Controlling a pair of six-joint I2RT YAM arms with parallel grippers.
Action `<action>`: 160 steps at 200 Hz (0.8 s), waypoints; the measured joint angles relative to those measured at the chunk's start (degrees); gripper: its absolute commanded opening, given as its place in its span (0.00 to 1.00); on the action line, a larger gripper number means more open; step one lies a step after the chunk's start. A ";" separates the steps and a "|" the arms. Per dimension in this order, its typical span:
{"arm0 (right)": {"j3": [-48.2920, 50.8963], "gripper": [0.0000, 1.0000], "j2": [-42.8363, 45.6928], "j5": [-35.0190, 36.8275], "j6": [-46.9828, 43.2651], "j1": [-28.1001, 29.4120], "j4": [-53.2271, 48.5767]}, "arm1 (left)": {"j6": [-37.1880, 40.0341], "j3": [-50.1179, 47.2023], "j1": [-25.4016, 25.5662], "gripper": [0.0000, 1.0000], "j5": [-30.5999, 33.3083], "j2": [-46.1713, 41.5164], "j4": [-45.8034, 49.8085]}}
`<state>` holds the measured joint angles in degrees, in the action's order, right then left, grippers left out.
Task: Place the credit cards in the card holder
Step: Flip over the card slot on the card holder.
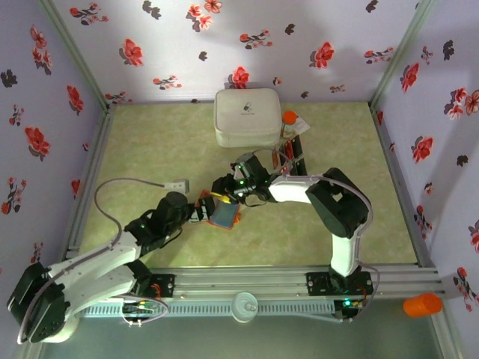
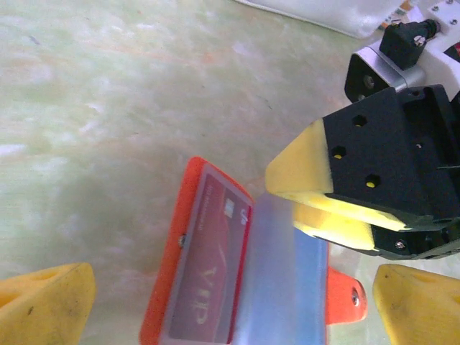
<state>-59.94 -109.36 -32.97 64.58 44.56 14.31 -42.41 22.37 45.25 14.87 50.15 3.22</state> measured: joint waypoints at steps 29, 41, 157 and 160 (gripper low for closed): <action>-2.47 0.43 -2.23 0.76 0.94 0.63 0.22 | -1.01 -1.25 -0.72 1.00 1.75 -4.59 2.91; -3.50 0.43 -3.61 1.18 1.53 0.90 0.68 | -1.20 -1.51 -1.09 1.00 2.19 -6.08 3.54; -5.03 0.43 -8.26 1.49 3.21 0.98 2.71 | -1.99 -3.69 -2.29 1.00 3.06 -2.19 5.73; -4.98 0.43 -8.26 1.49 3.23 0.98 2.84 | -1.99 -3.69 -2.32 1.00 3.06 -1.53 5.62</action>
<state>-64.93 -117.62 -31.48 67.81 45.54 17.15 -44.40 18.68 42.94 17.93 48.62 8.84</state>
